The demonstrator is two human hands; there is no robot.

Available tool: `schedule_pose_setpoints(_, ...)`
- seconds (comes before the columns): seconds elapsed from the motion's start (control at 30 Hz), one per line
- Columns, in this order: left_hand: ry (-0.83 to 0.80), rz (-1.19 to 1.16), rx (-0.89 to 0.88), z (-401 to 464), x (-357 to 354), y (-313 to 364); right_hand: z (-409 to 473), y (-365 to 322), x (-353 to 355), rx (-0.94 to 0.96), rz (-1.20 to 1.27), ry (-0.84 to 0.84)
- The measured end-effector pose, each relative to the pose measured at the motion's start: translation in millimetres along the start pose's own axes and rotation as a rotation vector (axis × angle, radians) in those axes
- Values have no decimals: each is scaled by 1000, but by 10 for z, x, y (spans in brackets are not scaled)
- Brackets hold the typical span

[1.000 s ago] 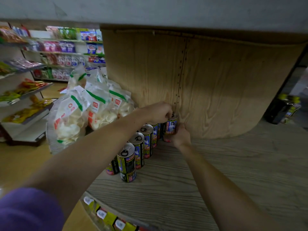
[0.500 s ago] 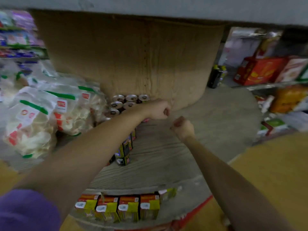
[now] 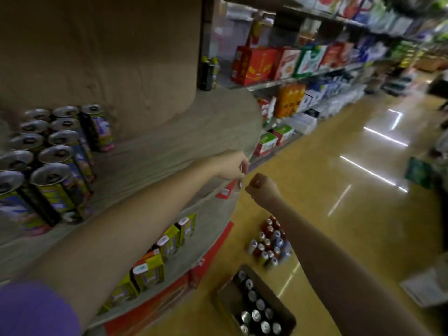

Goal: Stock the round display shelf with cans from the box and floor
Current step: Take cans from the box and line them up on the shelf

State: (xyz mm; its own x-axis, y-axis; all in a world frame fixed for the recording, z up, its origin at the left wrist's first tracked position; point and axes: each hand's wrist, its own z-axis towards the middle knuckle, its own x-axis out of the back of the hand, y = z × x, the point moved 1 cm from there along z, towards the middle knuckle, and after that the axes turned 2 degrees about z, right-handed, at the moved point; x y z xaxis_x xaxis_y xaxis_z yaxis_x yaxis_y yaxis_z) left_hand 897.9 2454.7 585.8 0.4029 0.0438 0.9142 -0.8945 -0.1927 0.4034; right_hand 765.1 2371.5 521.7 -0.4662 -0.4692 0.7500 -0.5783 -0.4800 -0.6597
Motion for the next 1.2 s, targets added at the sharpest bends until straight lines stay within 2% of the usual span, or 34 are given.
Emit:
schedule_pose_setpoints(0.1,-83,75,0,224,-356,243,-32,484,105,-73,-6,-28)
schedule_pose_setpoints(0.33,-317,40,54,865,-1417,750,-70,1765,322,-183,44,-82)
schedule_pose_setpoints(0.5,-389,-53,174,1279,-2153,1021,1,2758,405,-206,-25,-183)
schedule_pose_setpoints(0.63,-362,-95,332,1468,-2721,1098,149,3446,320,-190,-35,-259)
schedule_pose_setpoints(0.87,-363,-210,617,1322,-3787,911,109,4266,-77,-344,87,-390)
schedule_pose_setpoints(1.1,-458,-446,781,1402,-4776,470,108,4968,-809,-506,130,-397)
schedule_pose_setpoints(1.2,-417,-535,870,1484,-5196,248,174,5189,-1180,-539,109,-440)
